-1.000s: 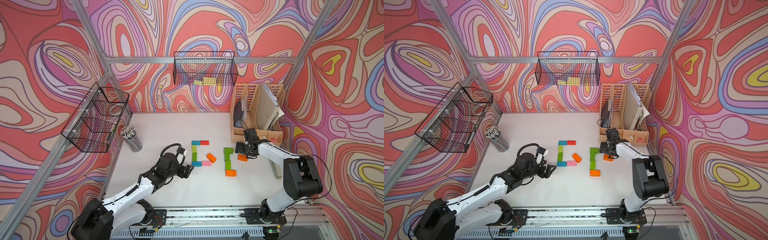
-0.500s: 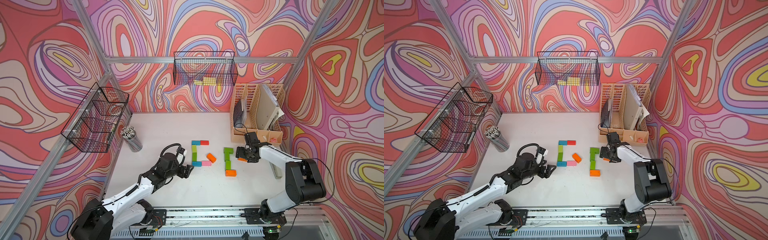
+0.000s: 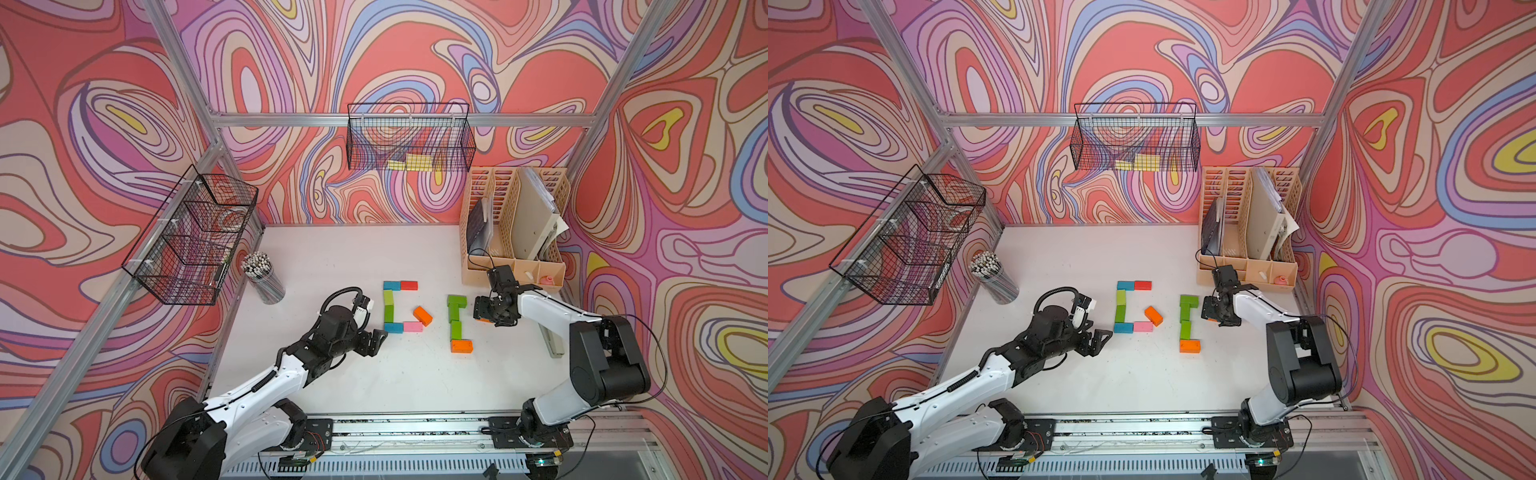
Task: Assemble the letter c with building blocks
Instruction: Assemble the building block at the center of the board.
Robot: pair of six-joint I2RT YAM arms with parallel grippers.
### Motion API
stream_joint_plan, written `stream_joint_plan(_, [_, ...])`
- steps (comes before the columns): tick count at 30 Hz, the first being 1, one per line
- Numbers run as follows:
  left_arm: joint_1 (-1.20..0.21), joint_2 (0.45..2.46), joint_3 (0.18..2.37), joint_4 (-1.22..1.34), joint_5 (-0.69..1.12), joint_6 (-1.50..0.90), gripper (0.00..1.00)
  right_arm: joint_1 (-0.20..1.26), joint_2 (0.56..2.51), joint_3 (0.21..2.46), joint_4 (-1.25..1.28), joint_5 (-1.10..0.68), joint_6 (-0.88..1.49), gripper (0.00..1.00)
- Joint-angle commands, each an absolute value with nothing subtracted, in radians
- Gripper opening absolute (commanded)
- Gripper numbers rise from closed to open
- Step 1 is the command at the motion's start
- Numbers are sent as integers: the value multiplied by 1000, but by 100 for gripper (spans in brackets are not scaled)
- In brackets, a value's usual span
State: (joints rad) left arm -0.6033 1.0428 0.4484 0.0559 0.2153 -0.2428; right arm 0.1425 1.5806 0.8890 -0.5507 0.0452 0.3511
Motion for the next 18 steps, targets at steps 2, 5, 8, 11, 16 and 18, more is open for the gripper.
stream_joint_plan(2, [-607,1034,447,54,202,-223,83,140,1602,930,-558,65,325,70])
stream_joint_plan(5, [-607,1034,447,54,200,-221,83,138,1602,936,-537,69,306,67])
stream_joint_plan(8, [-607,1040,447,54,196,-219,83,139,1613,954,-523,63,278,67])
stream_joint_plan(11, [-607,1049,448,58,197,-218,83,138,1632,982,-518,48,247,67])
stream_joint_plan(16, [-607,1059,453,58,195,-212,83,138,1663,1015,-505,46,202,67])
stream_joint_plan(18, [-607,1060,453,58,192,-212,83,138,1680,1026,-498,43,182,67])
